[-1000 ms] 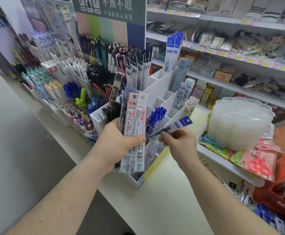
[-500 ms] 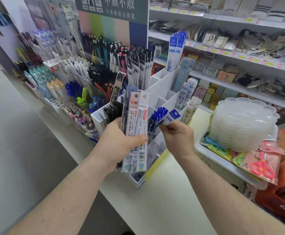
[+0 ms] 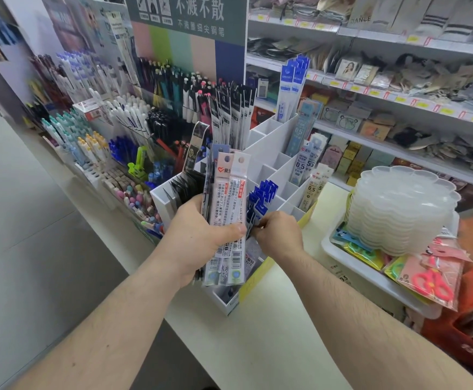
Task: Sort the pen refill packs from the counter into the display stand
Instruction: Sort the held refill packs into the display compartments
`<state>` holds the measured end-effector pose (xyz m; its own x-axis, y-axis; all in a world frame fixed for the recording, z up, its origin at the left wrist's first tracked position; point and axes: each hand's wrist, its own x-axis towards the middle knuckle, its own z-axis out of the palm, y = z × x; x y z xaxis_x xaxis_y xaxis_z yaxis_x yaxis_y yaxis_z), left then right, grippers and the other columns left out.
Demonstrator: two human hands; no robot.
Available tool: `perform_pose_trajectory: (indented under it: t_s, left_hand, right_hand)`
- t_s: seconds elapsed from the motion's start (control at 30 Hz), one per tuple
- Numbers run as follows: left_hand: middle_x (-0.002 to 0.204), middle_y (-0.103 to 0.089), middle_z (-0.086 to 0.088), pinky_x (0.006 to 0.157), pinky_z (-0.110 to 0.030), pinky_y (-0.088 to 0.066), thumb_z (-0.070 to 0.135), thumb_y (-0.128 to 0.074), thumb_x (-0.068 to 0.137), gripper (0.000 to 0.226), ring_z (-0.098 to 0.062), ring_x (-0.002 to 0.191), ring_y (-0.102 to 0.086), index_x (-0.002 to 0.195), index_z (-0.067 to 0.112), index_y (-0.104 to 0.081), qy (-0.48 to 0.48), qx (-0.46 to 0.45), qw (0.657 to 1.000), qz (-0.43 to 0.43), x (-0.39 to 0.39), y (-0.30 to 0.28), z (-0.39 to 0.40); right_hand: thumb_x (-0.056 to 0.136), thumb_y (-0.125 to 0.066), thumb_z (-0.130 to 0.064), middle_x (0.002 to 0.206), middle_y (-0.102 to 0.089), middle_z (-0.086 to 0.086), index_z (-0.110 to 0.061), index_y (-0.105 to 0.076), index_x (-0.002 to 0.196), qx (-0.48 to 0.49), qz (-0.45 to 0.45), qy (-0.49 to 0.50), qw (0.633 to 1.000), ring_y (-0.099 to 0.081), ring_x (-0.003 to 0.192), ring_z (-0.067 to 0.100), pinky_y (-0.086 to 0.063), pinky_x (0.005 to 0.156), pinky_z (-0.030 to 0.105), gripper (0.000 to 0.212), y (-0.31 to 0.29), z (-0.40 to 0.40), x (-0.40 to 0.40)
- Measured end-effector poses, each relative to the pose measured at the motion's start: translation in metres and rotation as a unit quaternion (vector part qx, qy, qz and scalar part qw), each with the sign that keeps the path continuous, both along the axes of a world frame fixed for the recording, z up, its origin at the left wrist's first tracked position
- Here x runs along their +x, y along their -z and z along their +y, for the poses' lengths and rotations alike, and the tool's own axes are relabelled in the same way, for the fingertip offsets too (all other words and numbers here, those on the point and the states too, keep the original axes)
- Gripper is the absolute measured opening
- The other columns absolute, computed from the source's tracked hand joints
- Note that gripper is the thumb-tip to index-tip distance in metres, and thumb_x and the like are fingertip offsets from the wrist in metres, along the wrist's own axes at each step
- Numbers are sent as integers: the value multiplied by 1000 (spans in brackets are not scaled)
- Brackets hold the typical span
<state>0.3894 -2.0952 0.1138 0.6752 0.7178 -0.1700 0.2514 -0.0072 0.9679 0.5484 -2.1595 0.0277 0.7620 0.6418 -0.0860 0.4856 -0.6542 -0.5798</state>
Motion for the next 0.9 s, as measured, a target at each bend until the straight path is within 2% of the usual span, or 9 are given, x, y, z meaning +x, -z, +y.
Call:
perform_pose_trajectory:
  t_s: [0.07,0.13,0.23,0.33,0.5,0.67,0.77,0.83,0.9]
  left_hand:
    - [103,-74,9,72,-24,-54,8,-82,77,47,-6,94,-70,116,23,-62,1,-2,1000,-2,0,0,0]
    - [104,-74,8,74,-26,-55,7,-82,77,47,-7,95,-70,117,22,-62,3,-5,1000,-3,0,0,0]
    - [104,-74,7,75,-25,-55,6,-82,76,49,-7,95,-71,118,20,-62,4,-10,1000,-6,1,1,0]
    - [104,-74,6,74,-25,-55,5,-82,76,49,-9,95,-71,118,20,-62,7,-9,1000,-6,2,1,-1]
    - [102,-74,7,70,-21,-55,5,-81,77,48,-6,91,-71,117,21,-61,14,-14,1000,-17,3,0,-3]
    - [105,-74,6,81,-31,-58,5,-82,76,51,-8,96,-71,121,20,-62,40,-21,999,-30,8,0,-7]
    - [105,-75,5,85,-34,-58,5,-82,76,50,-10,98,-71,121,19,-63,64,-44,996,-40,12,3,-11]
    - [105,-75,4,88,-37,-56,5,-82,76,50,-13,100,-71,120,20,-64,87,-57,994,-45,16,7,-15]
    - [104,-75,3,88,-36,-55,4,-82,76,51,-14,101,-71,120,20,-63,106,-66,991,-46,22,13,-19]
  right_hand:
    - [80,-70,-27,78,-73,-1,-26,-68,66,10,22,10,1000,-67,79,22,-57,70,33,15,-5,-1,2]
    - [77,-69,-25,74,-71,-1,-25,-64,61,40,22,23,999,-67,76,22,-57,68,33,17,-8,-1,3]
    - [81,-64,-21,79,-73,3,-21,-73,77,34,-9,8,999,-67,79,26,-58,70,36,10,-11,1,1]
    - [86,-62,-25,86,-74,5,-20,-77,90,-1,-35,-9,999,-67,84,29,-58,75,38,16,-8,3,-3]
    - [87,-65,-28,86,-74,5,-20,-76,91,-14,-30,3,999,-68,85,29,-58,76,39,14,-6,8,0]
    - [82,-70,-30,84,-73,1,-22,-73,81,-23,11,-4,1000,-67,83,23,-57,72,34,9,-18,-3,2]
    - [83,-69,-27,75,-72,-3,-17,-75,77,96,46,63,992,-66,75,18,-54,69,33,13,-37,-25,4]
    - [86,-70,-26,61,-62,-2,-6,-72,74,261,140,142,944,-55,57,14,-47,60,32,24,-60,-46,-4]
    - [86,-73,-32,57,-51,1,-2,-69,75,331,237,131,904,-44,50,11,-40,52,27,32,-84,-67,-20]
